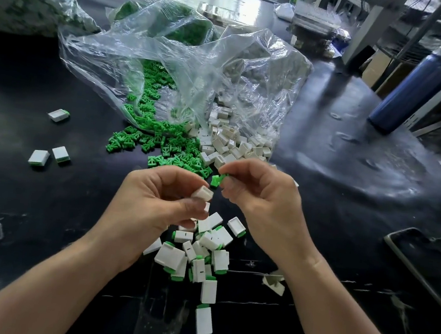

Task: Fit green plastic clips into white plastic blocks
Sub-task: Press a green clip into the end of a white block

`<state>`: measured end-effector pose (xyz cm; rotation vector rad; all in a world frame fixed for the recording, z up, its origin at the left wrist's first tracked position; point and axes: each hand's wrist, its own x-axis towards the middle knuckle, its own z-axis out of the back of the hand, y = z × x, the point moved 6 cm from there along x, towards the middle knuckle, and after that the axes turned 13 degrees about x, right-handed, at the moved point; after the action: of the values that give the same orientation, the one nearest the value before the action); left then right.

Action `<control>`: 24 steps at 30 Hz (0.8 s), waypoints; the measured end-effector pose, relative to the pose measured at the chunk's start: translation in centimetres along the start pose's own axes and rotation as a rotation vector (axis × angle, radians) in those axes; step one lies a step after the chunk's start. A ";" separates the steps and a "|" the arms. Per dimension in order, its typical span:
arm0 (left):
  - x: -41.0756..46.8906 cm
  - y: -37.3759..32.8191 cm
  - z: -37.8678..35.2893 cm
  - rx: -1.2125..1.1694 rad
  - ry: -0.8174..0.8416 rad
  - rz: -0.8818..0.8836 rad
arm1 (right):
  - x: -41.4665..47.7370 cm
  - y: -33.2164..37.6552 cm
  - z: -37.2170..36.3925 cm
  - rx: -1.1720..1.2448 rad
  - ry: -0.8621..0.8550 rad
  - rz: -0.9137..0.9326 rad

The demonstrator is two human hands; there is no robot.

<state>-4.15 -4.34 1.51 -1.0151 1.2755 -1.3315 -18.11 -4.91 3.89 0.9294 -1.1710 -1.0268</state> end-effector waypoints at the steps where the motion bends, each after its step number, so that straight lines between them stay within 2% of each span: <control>1: 0.0 0.0 -0.1 -0.002 0.004 -0.007 | 0.0 0.1 -0.1 0.003 0.010 0.002; 5: 0.1 0.1 -0.3 -0.028 0.018 -0.009 | -0.1 0.5 -0.6 -0.007 0.069 0.035; 24: 0.0 0.2 -0.1 0.039 -0.037 -0.033 | -0.3 0.3 -0.7 -0.103 0.069 0.025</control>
<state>-4.24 -4.29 1.27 -1.0328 1.2053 -1.3517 -17.39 -4.52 4.00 0.8607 -1.0602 -1.0168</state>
